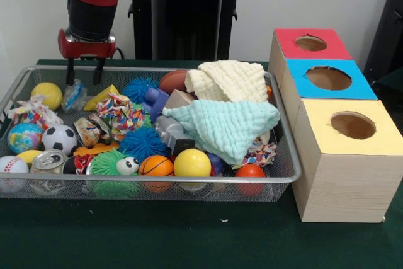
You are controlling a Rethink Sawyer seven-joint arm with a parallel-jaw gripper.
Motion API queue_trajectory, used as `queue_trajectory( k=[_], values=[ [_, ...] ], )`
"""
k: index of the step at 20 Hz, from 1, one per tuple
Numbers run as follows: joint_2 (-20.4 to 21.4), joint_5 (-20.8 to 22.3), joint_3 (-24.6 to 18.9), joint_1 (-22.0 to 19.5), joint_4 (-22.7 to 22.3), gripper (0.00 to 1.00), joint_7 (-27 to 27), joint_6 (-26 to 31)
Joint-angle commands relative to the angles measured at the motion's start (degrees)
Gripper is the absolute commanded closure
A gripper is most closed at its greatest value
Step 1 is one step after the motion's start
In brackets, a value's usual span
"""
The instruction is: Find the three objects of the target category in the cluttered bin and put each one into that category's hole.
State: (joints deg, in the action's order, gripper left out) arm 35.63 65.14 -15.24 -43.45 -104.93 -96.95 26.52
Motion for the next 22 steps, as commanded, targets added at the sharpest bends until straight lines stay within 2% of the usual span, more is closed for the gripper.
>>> queue_trajectory(
  k=[1,9,22],
  values=[
    [-1.35,4.32,-1.03,0.43,3.94,0.0,6.47,-1.11],
    [-1.09,5.01,-1.29,0.92,4.09,0.0,7.66,-0.51],
    [-1.47,7.87,-1.12,0.89,5.0,0.0,6.05,-2.0]
  ],
)
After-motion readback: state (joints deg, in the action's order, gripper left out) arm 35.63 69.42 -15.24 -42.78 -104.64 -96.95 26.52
